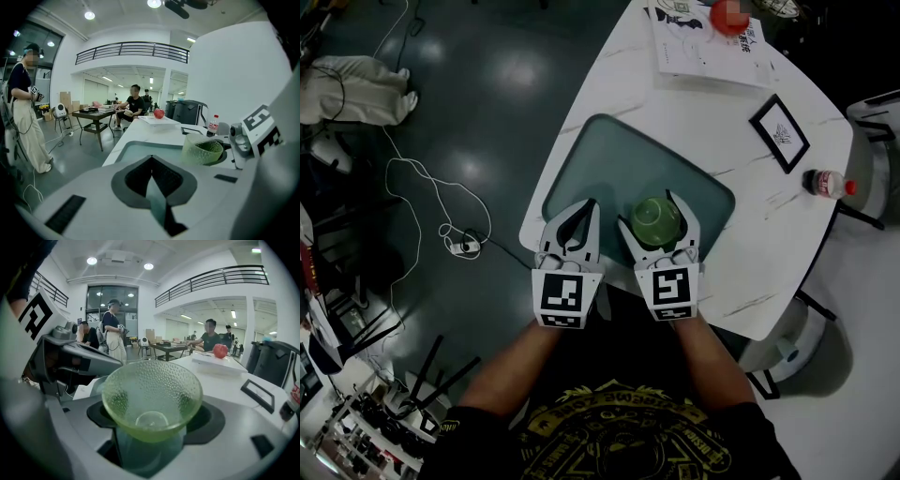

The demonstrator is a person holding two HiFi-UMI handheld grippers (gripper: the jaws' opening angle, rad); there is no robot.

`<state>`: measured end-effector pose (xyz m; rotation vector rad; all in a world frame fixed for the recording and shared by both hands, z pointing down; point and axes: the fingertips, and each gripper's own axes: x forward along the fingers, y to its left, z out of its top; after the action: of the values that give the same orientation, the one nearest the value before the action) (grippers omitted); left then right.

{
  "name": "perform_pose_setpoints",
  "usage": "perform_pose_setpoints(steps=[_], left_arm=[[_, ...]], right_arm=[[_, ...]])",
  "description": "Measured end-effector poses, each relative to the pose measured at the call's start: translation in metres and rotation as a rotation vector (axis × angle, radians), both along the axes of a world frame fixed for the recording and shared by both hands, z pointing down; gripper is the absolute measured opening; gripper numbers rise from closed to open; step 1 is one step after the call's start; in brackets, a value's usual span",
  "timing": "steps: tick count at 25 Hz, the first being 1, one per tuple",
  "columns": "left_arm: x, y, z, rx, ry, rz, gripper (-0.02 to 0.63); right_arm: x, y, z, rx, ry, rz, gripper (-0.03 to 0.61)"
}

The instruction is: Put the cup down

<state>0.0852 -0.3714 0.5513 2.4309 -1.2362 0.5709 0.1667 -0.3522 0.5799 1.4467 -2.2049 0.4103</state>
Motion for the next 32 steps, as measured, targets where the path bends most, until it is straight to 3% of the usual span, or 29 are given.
perform_pose_setpoints(steps=[19,23,32], left_arm=[[0.009,-0.004,-0.007,0.006,0.024,0.040,0.009],[0.009,-0.001,-0.011,0.016,0.028,0.048,0.009],[0.008,0.012,-0.042,0.065,0.056,0.085,0.009]], right_arm=[[-0.002,0.005,0.010,-0.051,-0.036,-0.002,0.390],[-0.001,0.008,0.006,-0.049,-0.043,0.006,0.428],[0.006,0.024,-0.028,0.004,-0.028,0.073,0.430]])
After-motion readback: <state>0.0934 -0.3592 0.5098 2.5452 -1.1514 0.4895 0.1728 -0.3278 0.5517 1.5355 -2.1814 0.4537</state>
